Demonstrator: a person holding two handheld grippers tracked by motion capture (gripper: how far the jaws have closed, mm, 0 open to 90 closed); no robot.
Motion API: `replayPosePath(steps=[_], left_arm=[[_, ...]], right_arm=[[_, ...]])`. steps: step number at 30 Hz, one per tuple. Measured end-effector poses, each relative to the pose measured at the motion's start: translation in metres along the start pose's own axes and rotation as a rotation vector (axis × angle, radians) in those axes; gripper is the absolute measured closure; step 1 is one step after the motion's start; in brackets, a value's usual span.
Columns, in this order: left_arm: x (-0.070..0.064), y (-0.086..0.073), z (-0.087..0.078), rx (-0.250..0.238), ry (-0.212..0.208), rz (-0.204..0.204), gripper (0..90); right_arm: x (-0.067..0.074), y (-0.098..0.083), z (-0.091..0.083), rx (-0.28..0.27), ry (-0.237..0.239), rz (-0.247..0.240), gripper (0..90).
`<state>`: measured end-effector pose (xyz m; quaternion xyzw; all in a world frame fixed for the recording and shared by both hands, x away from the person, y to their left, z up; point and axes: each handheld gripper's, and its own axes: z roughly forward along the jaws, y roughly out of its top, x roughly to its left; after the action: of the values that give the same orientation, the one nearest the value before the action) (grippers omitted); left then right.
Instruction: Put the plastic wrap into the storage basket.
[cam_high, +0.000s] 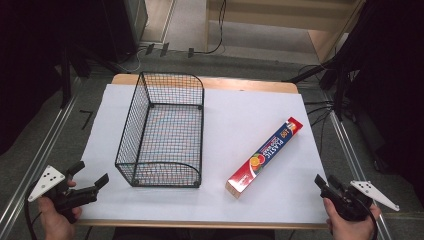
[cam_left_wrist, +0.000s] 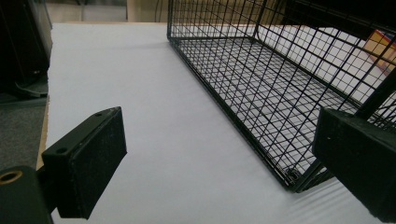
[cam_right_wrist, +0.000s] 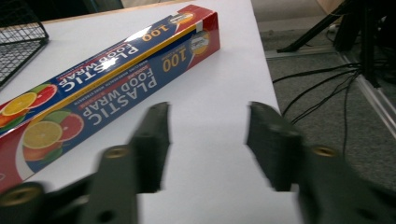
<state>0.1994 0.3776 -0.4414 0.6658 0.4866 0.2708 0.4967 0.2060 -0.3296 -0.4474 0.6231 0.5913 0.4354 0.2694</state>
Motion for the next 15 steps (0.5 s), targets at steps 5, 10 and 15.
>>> replayPosePath(steps=[5,10,15], left_arm=[[-0.001,-0.002,0.003,0.017,0.010,0.007,3.5],[-0.001,-0.002,0.001,0.017,0.012,0.015,3.5],[0.001,-0.003,0.001,0.013,0.013,0.005,3.5]], right_arm=[[0.004,0.002,0.012,0.050,0.027,0.005,90.0],[0.019,0.013,0.039,0.100,-0.003,-0.092,90.0],[0.030,0.017,0.060,0.140,-0.011,-0.113,90.0]])
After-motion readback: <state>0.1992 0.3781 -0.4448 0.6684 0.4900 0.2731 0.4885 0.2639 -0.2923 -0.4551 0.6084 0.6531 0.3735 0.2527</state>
